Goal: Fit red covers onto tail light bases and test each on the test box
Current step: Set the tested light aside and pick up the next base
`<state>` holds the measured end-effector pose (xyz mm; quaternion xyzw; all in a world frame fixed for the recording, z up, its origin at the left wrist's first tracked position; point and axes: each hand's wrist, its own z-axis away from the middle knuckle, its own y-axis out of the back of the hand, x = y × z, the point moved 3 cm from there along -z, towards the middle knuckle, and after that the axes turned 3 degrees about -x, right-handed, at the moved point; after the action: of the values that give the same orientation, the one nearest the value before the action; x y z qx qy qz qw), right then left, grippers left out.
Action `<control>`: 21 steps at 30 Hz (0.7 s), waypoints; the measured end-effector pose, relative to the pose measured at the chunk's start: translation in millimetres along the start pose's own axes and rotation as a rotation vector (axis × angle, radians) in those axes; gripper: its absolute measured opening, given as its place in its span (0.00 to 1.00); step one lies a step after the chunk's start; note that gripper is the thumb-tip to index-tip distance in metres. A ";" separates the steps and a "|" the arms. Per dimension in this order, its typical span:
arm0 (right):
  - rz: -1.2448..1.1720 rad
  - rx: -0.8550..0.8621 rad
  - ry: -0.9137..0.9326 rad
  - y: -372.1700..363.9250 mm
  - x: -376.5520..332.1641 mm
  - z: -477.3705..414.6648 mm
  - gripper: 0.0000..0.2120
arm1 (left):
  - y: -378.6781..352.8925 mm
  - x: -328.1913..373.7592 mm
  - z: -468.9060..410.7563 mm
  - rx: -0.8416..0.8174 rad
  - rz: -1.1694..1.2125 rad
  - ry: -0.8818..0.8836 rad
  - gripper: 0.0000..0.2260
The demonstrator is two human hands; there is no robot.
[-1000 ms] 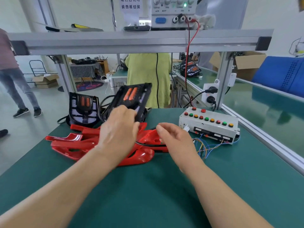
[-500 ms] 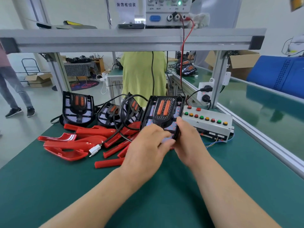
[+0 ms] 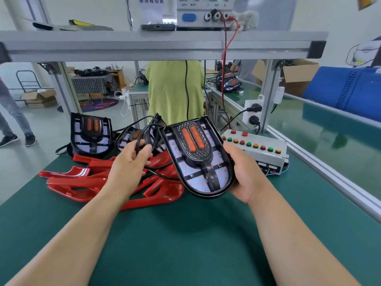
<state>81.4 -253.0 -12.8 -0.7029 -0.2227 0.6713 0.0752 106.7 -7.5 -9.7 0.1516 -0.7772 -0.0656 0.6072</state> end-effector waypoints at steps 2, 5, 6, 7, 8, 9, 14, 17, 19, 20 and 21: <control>0.017 -0.018 -0.037 2.4 -0.3 1.5 0.21 | -1.2 -0.9 0.3 0.025 0.068 -0.019 0.08; 0.014 -0.061 -0.081 1.0 0.5 6.2 0.22 | 1.8 -1.6 -0.4 0.071 0.298 0.011 0.08; 0.009 -0.087 -0.091 -1.5 1.1 8.0 0.22 | 2.0 0.3 -0.3 0.068 0.403 0.006 0.09; 0.007 -0.110 -0.102 -4.8 1.6 9.6 0.22 | 2.0 2.6 -0.7 0.060 0.502 -0.008 0.09; 0.008 -0.127 -0.111 -7.7 2.5 10.8 0.22 | 1.6 6.2 -0.5 0.046 0.596 -0.028 0.10; 0.004 -0.140 -0.119 -10.0 3.7 11.6 0.22 | 0.8 9.3 -0.4 0.029 0.665 -0.043 0.10; -0.063 -0.185 -0.138 -10.6 7.1 11.7 0.22 | -5.4 18.1 2.1 -0.051 0.900 -0.029 0.11; -0.100 -0.217 -0.145 -7.7 6.1 13.3 0.22 | -2.7 18.4 -0.2 -0.159 1.011 0.052 0.10; -0.103 -0.246 -0.132 -6.7 4.8 13.8 0.22 | -3.1 14.8 0.4 -0.265 1.015 0.183 0.09; -0.101 -0.267 -0.126 -6.6 3.9 14.0 0.22 | -4.3 13.4 2.2 -0.327 0.992 0.247 0.09; -0.098 -0.285 -0.122 -7.0 3.1 14.5 0.22 | -5.5 11.5 3.5 -0.383 0.958 0.295 0.06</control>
<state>65.7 -248.3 -14.1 -0.6526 -0.3540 0.6699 -0.0066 101.7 -16.6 -1.5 -0.3259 -0.6397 0.1004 0.6889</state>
